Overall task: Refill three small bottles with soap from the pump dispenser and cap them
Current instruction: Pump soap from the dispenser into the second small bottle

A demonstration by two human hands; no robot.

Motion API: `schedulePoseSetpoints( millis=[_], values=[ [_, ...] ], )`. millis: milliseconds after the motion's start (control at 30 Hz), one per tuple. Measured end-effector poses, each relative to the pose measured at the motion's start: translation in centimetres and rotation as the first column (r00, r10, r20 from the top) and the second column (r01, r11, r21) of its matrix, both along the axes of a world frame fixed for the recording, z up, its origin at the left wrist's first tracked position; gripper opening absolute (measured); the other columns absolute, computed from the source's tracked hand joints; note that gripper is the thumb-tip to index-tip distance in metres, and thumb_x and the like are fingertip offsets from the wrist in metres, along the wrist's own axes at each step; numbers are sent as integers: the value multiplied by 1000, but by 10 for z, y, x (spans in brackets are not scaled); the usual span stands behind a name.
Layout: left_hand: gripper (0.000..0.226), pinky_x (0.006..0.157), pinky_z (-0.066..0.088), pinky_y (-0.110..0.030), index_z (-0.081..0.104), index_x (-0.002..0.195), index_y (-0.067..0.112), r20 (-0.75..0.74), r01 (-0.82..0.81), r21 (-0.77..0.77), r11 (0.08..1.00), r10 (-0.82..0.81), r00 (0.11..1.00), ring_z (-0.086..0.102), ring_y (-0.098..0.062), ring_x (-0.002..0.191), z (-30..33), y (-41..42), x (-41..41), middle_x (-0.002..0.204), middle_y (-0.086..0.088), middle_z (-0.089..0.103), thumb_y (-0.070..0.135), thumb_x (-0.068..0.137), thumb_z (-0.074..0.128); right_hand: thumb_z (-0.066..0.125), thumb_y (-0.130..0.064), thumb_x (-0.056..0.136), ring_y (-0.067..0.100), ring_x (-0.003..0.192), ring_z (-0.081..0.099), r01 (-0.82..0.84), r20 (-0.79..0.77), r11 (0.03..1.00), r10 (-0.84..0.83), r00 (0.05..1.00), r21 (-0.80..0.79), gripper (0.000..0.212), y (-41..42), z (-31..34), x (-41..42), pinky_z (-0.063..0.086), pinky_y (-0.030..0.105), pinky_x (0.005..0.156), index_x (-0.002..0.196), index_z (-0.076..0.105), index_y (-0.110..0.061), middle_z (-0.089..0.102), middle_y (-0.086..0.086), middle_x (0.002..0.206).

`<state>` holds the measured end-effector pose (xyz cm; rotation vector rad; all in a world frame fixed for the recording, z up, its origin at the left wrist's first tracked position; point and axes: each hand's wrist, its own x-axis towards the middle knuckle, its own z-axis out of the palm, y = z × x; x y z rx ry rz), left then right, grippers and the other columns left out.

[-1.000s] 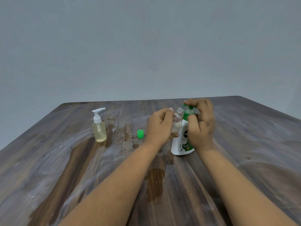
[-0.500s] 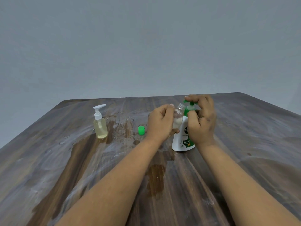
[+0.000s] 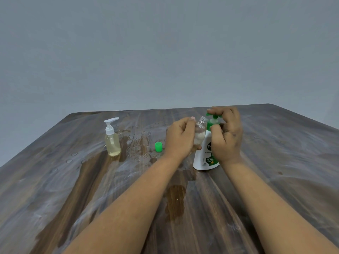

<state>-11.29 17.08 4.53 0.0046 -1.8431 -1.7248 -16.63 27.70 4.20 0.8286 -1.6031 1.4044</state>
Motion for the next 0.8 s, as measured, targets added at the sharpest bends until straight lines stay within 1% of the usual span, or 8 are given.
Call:
schedulePoseSetpoints(
  millis=[167, 233, 400, 467, 533, 600, 700, 800],
  values=[
    [42, 40, 50, -25, 55, 63, 12, -3, 0, -12, 1000, 0, 1000, 56, -9, 45, 0, -1, -1, 51, 11, 57, 23, 102, 46, 44, 4, 70, -6, 89, 53, 6, 21, 1000, -5, 1000, -15, 31, -1, -1, -3, 41, 11, 75, 89, 67, -5, 56, 1, 96],
    [42, 40, 50, -25, 56, 64, 11, -9, -1, -16, 1000, 1, 1000, 57, -9, 45, -1, -1, -1, 53, 11, 59, 23, 103, 46, 45, 3, 69, -3, 90, 54, -4, 10, 1000, 4, 1000, -20, 32, -2, -1, -2, 43, 15, 75, 91, 66, -6, 55, -1, 96],
    [42, 39, 48, -25, 56, 64, 10, -18, 4, -20, 1000, -4, 1000, 55, -10, 41, -1, -1, -2, 53, 9, 61, 23, 103, 45, 44, -2, 70, 12, 94, 58, -35, -27, 999, 35, 999, -21, 37, 1, -1, -1, 48, 28, 78, 98, 66, -8, 53, -14, 100],
    [42, 38, 49, -25, 56, 65, 9, -15, -1, -23, 1000, 0, 1000, 56, -10, 42, -1, -1, -2, 54, 10, 61, 23, 103, 45, 43, -6, 71, 11, 94, 58, -25, -33, 1000, 24, 999, -17, 36, 1, -1, -2, 48, 26, 79, 98, 67, -9, 52, -17, 100],
    [42, 39, 49, -25, 56, 65, 9, -14, -5, -26, 1000, 4, 1000, 57, -11, 43, -1, -1, -1, 54, 10, 61, 23, 103, 45, 42, -6, 72, 3, 92, 56, -12, -29, 1000, 12, 1000, -12, 34, 0, -2, -3, 46, 19, 78, 95, 67, -8, 53, -14, 97],
    [41, 39, 49, -25, 57, 65, 11, -13, -6, -26, 1000, 5, 1000, 58, -10, 44, -2, -1, -1, 54, 10, 61, 23, 102, 46, 43, -3, 72, -1, 90, 55, -4, -14, 1000, 4, 1000, -15, 31, -1, -2, -4, 44, 16, 76, 92, 68, -7, 54, -7, 95],
    [42, 39, 50, -26, 57, 64, 12, -13, -8, -32, 999, 7, 1000, 58, -11, 44, -1, -1, -2, 53, 10, 61, 23, 103, 45, 44, -1, 72, -1, 89, 54, -7, 3, 1000, 7, 1000, -24, 30, -1, -2, -5, 44, 16, 76, 90, 67, -6, 54, -4, 95],
    [42, 39, 49, -26, 57, 65, 10, -17, -8, -35, 999, 7, 1000, 58, -13, 43, -1, -1, -1, 52, 9, 60, 22, 103, 45, 43, -2, 70, 1, 92, 55, -27, -18, 999, 27, 999, -20, 36, -1, -3, -3, 45, 19, 78, 97, 66, -6, 54, -2, 99]
  ],
)
